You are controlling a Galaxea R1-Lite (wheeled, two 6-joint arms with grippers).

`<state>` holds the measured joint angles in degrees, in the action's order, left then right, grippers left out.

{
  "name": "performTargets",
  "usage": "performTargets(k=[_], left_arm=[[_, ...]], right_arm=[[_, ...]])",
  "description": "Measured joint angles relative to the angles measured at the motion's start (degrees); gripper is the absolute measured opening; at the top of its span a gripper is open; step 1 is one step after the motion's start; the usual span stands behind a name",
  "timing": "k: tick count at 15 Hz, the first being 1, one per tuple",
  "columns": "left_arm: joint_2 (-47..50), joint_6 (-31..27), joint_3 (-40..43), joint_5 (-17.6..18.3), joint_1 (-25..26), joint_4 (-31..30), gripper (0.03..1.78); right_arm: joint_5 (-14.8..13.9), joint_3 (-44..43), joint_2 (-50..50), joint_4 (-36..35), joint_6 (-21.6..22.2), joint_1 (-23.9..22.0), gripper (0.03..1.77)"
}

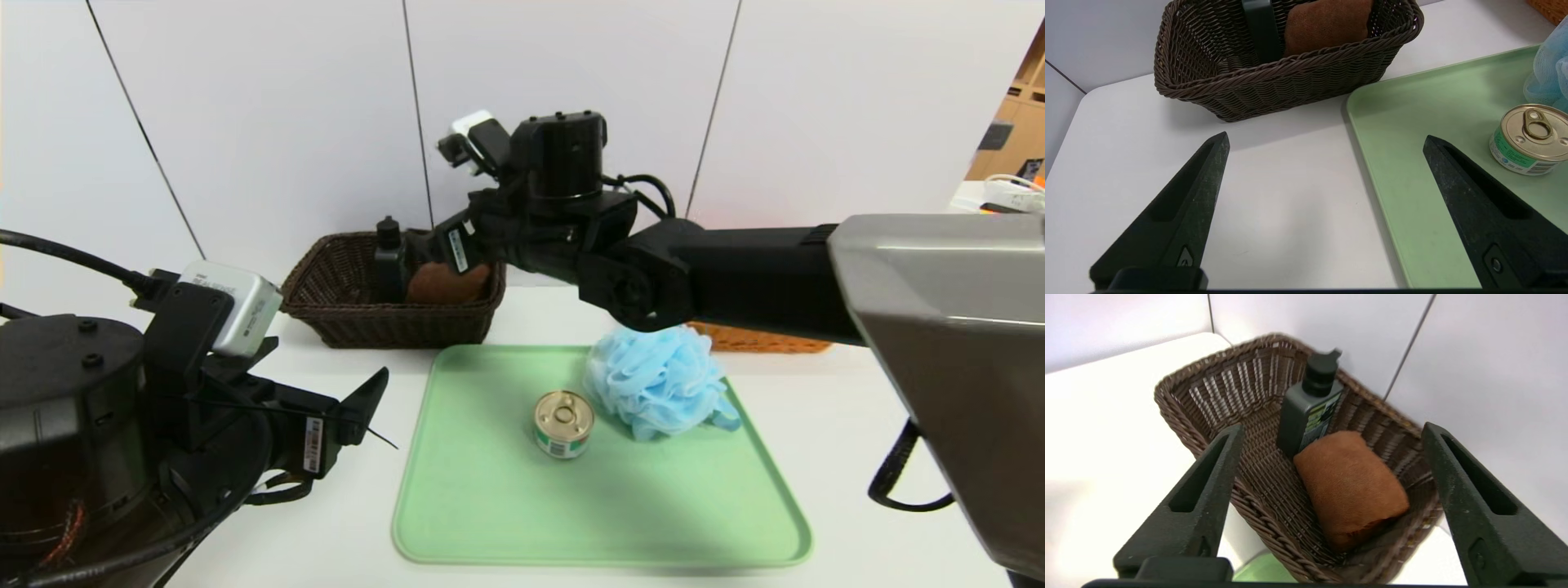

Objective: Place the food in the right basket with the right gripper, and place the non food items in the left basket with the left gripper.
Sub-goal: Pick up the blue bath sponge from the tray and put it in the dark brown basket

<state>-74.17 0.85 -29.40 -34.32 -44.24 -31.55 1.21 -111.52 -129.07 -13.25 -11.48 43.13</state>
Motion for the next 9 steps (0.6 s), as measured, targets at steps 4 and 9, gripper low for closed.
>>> performTargets(k=[4, 9], left_arm=[[0.0, 0.2, 0.2, 0.0, 0.0, 0.0, 1.69], [0.0, 0.4, 0.2, 0.0, 0.0, 0.0, 1.69]], right_arm=[[0.6, 10.7, 8.4, 1.8, -2.8, -0.2, 1.6], [0.0, 29.2, 20.5, 1.7, -7.4, -0.8, 1.65]])
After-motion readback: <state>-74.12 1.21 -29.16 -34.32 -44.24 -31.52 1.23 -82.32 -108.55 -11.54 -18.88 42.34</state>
